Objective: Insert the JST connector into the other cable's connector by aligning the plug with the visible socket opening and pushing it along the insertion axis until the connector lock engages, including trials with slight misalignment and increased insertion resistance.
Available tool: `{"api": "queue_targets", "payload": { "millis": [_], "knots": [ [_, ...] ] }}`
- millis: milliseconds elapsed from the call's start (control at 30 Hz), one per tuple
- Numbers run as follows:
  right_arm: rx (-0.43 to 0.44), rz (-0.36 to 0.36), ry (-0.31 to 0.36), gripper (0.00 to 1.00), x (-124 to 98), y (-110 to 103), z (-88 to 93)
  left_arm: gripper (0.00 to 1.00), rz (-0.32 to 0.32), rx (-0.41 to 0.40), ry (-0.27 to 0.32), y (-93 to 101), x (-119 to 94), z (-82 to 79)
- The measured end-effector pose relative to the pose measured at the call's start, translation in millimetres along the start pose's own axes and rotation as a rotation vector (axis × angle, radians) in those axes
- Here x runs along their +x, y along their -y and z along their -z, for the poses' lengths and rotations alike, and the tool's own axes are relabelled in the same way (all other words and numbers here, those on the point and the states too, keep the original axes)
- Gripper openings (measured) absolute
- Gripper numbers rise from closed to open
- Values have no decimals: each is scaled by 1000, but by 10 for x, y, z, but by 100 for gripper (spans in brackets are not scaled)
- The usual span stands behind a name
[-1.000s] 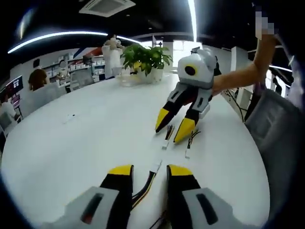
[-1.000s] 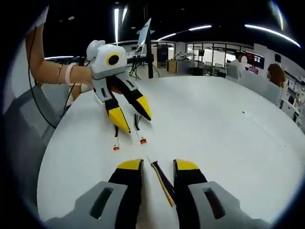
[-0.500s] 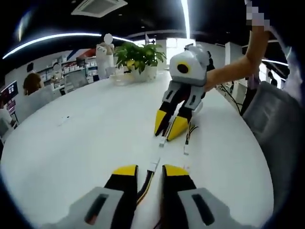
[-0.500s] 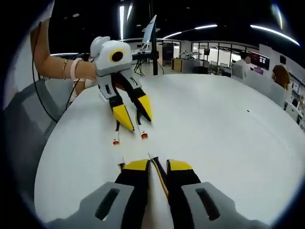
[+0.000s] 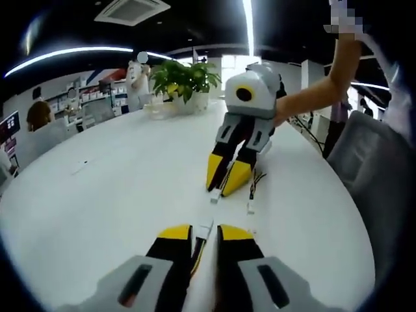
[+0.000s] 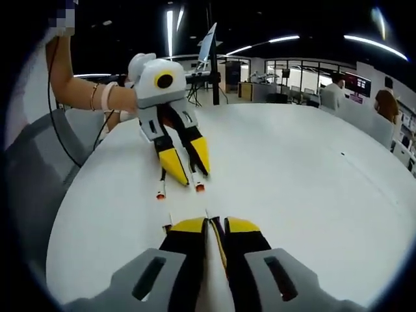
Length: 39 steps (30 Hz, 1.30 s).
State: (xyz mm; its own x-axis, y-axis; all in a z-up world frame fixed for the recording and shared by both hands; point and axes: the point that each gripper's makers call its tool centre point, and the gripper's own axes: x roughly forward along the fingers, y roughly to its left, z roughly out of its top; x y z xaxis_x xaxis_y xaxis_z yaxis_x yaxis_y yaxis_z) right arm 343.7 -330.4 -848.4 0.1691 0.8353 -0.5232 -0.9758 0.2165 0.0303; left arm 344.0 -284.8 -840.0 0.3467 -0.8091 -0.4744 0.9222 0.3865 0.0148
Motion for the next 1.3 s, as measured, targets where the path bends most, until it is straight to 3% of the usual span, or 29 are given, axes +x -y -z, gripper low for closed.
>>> {"api": "queue_targets", "payload": {
  "millis": [533, 833, 1300],
  "knots": [
    [5, -23, 20, 4, 23, 5, -14, 5, 26, -2, 1, 22, 45, 65],
    [17, -36, 30, 4, 16, -33, -32, 0, 35, 31, 38, 38, 82, 9],
    [-16, -61, 31, 4, 16, -74, -49, 0, 67, 16, 69, 88, 63, -20]
  ]
}}
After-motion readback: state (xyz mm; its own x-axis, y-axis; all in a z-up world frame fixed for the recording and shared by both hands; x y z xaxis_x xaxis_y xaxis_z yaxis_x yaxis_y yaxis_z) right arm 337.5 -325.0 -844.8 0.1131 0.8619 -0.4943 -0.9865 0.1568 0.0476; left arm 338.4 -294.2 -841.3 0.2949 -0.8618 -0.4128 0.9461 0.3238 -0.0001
